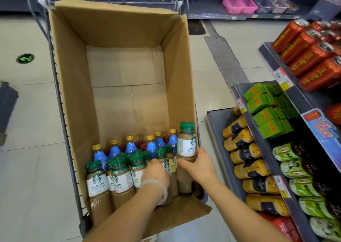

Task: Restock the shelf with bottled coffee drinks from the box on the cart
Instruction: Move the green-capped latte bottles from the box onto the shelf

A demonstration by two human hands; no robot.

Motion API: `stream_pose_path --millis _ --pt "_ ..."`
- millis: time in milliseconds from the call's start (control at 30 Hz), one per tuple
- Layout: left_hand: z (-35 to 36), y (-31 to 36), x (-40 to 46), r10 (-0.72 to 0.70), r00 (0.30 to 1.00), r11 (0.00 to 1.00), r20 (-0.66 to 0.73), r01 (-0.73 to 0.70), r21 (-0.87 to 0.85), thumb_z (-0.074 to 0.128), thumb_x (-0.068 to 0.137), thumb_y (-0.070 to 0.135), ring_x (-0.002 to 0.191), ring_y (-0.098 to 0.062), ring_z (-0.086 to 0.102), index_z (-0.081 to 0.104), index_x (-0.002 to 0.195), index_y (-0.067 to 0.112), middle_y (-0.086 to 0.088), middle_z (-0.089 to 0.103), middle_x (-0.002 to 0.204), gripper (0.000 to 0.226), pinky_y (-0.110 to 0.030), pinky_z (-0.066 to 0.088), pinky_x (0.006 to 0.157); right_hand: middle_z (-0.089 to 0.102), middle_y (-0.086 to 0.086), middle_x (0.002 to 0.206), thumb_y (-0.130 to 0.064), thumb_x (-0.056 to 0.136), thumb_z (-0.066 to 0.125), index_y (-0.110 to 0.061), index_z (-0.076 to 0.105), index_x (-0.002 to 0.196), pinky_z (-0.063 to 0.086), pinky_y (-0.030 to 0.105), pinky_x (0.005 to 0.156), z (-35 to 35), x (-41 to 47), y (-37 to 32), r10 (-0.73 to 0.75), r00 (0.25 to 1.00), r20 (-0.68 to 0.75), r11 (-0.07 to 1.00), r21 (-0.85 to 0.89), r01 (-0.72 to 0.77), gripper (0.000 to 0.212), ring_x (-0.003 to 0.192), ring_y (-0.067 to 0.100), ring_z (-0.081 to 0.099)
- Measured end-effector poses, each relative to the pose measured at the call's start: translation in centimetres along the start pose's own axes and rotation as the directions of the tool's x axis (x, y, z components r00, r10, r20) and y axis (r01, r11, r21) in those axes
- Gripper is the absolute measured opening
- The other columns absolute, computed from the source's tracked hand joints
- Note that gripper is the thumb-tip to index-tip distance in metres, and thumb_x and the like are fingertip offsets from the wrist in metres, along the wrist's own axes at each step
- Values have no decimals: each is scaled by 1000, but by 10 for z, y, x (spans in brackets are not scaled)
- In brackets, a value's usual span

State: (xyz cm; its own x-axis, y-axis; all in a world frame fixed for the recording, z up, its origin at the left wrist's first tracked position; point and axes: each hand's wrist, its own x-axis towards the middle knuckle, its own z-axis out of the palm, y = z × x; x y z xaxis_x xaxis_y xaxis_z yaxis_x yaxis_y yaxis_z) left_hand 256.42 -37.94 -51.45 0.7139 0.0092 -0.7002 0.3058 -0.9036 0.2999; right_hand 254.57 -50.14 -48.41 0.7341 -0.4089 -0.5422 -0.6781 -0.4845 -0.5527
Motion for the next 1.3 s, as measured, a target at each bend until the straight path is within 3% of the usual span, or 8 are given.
stream_pose_path --millis 267,433,533,633,733,833,1000,1300 --pt "18 14 27 -147 986 989 -77 148 15 69 79 16 114 -32 56 30 120 4 -18 49 127 57 -35 49 86 57 -7 96 -43 68 75 -27 43 95 52 40 82 -16 -11 25 17 999 -32 1000 -12 -18 46 94 16 59" --pt "21 19 31 -171 982 985 -79 168 -48 69 78 14 118 -34 53 35 126 1 -19 44 133 61 -37 46 92 55 -6 96 -42 69 75 -26 42 95 52 36 78 -18 -17 40 20 997 -79 999 34 -18 45 90 14 57" --pt "17 19 21 -90 995 994 -37 88 -68 75 71 26 107 -31 57 53 111 10 -14 48 125 48 -35 48 88 57 -3 97 -40 68 76 -23 44 96 53 39 78 -24 -22 39 4 996 -91 996 94 5 46 91 17 59" --pt "9 19 7 16 997 990 -79 -27 -140 78 64 33 96 -28 60 49 87 21 -9 58 108 39 -31 49 80 61 0 100 -39 67 77 -22 45 96 53 41 79 -31 -27 36 -16 995 -99 992 125 28 46 93 19 61" --pt "-13 29 -20 115 972 950 -205 -168 -263 78 65 32 78 -22 57 51 89 20 3 58 74 38 -28 45 69 63 0 103 -41 66 77 -23 47 96 53 43 81 -49 -41 33 -38 991 -128 985 165 59 47 95 19 62" --pt "-41 52 -55 265 926 860 -268 -353 -369 82 62 23 76 -23 58 55 93 20 0 63 78 41 -30 46 66 61 -1 104 -40 66 77 -22 46 97 52 42 83 -79 -61 31 -66 981 -180 977 187 100 48 97 20 61" --pt "-66 111 -136 482 827 613 -290 -555 -563 82 65 4 73 -14 58 56 87 22 1 63 83 39 -28 48 64 61 -1 104 -42 64 78 -18 50 103 52 40 82 -144 -101 41 -126 935 -331 956 212 203 53 98 18 61" --pt "-39 231 -282 755 545 349 -366 -805 -480 84 63 7 74 -10 59 55 92 23 5 63 85 44 -30 50 72 56 -13 87 -43 63 77 -24 49 95 49 35 79 -301 -208 93 -109 737 -667 923 206 324 47 91 14 59"
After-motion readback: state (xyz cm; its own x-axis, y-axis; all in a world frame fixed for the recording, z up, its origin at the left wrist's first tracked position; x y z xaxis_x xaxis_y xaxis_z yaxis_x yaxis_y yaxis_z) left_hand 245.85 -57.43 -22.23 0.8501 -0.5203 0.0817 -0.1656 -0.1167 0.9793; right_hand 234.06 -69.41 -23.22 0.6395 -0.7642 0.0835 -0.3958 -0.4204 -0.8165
